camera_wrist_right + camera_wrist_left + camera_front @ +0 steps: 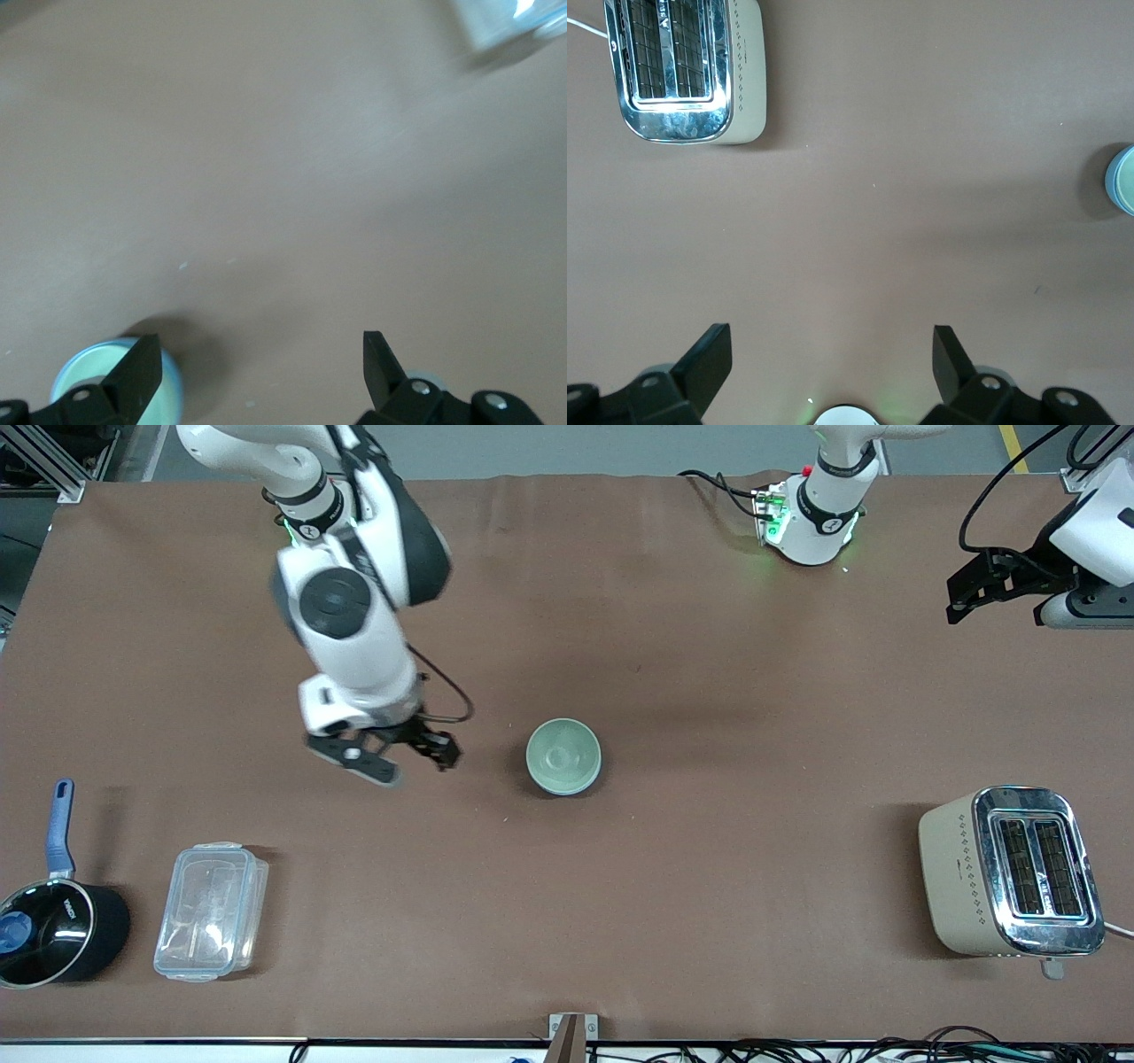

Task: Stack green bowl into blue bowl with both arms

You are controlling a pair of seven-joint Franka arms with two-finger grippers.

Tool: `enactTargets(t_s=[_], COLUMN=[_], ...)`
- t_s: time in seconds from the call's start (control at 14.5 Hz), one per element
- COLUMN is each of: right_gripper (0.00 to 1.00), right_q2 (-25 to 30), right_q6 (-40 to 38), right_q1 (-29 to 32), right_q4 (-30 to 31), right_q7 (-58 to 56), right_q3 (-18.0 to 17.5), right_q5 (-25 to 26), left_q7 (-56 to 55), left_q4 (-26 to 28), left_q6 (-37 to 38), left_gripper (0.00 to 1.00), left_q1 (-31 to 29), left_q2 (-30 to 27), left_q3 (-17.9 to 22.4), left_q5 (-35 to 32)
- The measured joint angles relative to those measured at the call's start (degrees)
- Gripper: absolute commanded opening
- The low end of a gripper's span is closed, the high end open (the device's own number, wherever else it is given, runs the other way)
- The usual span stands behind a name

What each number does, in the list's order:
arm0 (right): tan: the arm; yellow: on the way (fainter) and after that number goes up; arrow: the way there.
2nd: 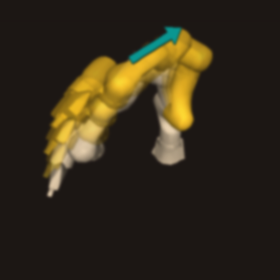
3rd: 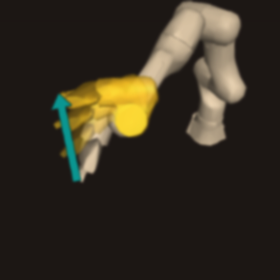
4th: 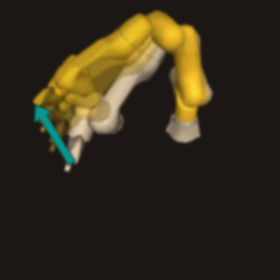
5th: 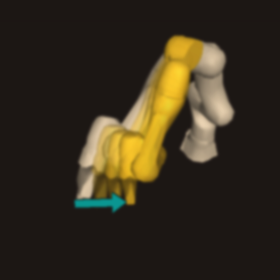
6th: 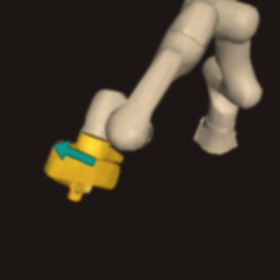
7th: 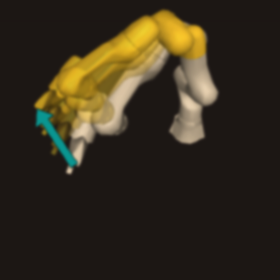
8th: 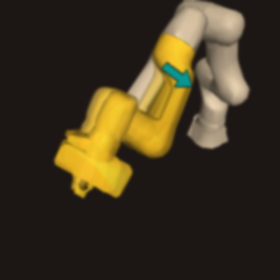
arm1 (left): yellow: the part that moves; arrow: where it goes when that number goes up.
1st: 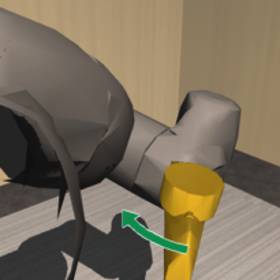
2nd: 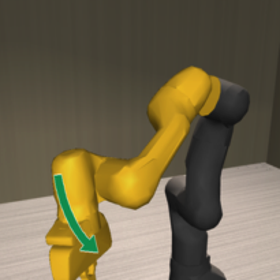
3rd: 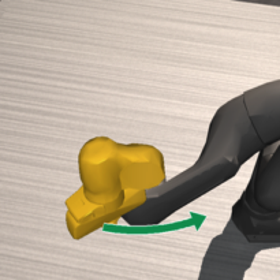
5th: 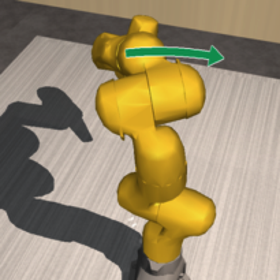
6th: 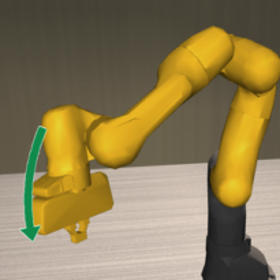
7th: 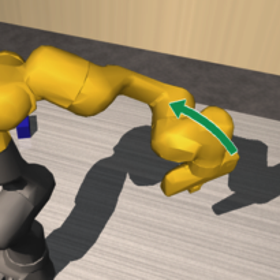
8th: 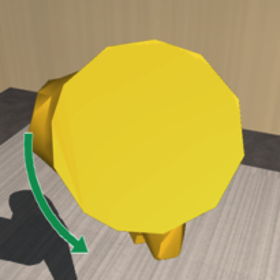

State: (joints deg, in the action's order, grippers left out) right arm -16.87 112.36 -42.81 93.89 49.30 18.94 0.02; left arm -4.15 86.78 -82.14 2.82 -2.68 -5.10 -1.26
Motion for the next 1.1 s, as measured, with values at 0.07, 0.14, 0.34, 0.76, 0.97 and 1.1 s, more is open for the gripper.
enactTargets(t_s=[0.07,0.14,0.34,0.76,0.97,1.1], right_gripper=[1.0,1.0,1.0,1.0,1.0,1.0], right_q2=[1.61,2.9,6.39,13.07,16.07,17.43], right_q6=[-2.17,-4.25,-9.37,-22.7,-25.69,-27.85], right_q1=[0.2,0.51,2.22,24.28,37.02,39.81], right_q4=[0.07,0.12,0.12,-6.83,-8.98,-9.64], right_q7=[-3.35,-6.58,-13.54,-29.05,-36.42,-41.82], right_q3=[2.07,4.05,8.86,1.37,-7.69,-8.78], right_q5=[0.22,0.25,0.36,0.65,0.63,0.62], left_q7=[0.04,0.07,0.98,2.12,2.13,2.13], left_q4=[0.0,0.01,0.01,0.01,0.0,-0.06], left_q6=[0.0,0.0,0.0,0.0,-0.05,-0.19], left_gripper=[1.0,1.0,1.0,1.0,1.0,1.0], left_q1=[0.02,0.06,0.15,0.33,0.52,0.53], left_q2=[0.0,0.0,0.0,0.0,0.11,0.21], left_q3=[0.0,0.0,-0.01,-0.01,-0.02,-0.02], left_q5=[0.0,0.0,0.0,0.0,0.0,0.0])
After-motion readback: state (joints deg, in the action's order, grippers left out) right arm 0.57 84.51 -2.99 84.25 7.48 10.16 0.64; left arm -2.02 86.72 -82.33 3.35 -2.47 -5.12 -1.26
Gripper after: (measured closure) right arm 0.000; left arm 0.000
